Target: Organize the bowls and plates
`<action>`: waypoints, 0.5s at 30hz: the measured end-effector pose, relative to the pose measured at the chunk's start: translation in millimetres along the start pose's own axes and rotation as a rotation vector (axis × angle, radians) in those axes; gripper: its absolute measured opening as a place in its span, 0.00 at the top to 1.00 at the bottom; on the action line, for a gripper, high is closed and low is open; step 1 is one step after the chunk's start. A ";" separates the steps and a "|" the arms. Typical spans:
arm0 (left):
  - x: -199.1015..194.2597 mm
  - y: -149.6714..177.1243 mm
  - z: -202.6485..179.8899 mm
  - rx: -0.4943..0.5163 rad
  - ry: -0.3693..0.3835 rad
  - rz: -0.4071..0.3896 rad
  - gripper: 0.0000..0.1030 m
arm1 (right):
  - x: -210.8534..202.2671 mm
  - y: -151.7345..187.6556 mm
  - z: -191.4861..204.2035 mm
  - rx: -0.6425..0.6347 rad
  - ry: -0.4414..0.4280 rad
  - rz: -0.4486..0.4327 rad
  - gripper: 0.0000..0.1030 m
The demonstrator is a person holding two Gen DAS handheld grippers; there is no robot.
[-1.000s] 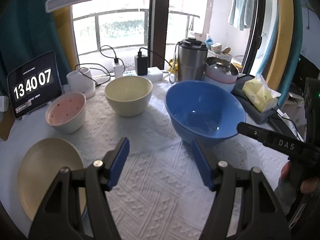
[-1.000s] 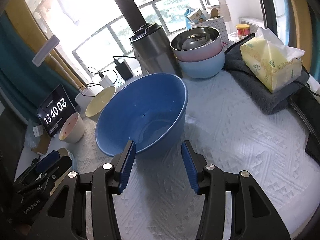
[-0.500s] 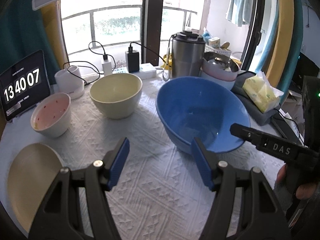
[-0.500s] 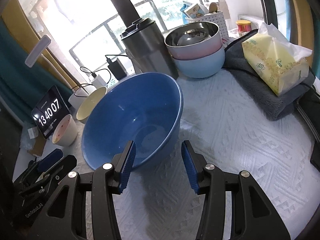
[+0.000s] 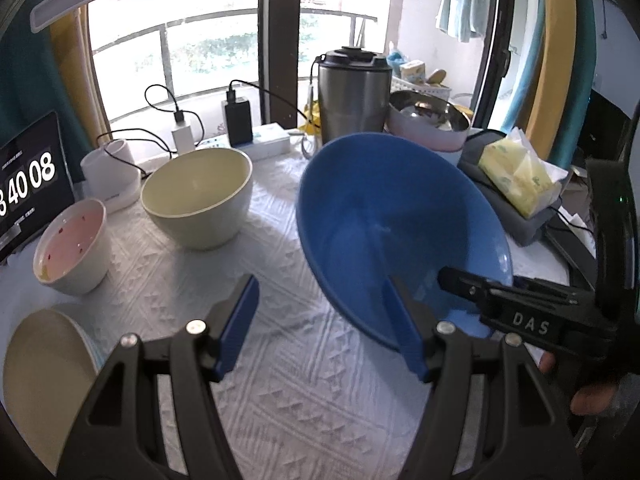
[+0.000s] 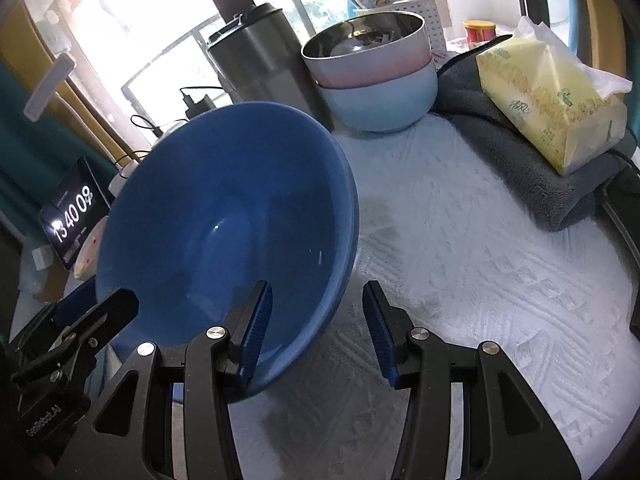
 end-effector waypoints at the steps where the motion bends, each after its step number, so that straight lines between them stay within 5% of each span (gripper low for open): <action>1: 2.0 -1.0 -0.5 0.004 -0.002 -0.003 0.36 | 0.9 -0.1 -1.3 -0.001 -0.001 0.001 0.51; 8: 18.4 -1.3 1.6 0.021 -0.014 -0.001 0.38 | 7.9 -1.7 -2.5 -0.010 0.006 0.007 0.58; 15: 28.8 4.4 -1.2 0.048 0.004 0.022 0.62 | 14.0 -0.7 2.4 -0.022 0.008 0.017 0.67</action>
Point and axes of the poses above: each gripper's, at about its wrist camera, not at the fingertips, and x roughly the way its jaws point, z to its left, y to its underside, the point moved 5 cm from there along x, roughly the way its jaws point, and after that the axes turned 9 degrees about z, right-handed, at the moved point
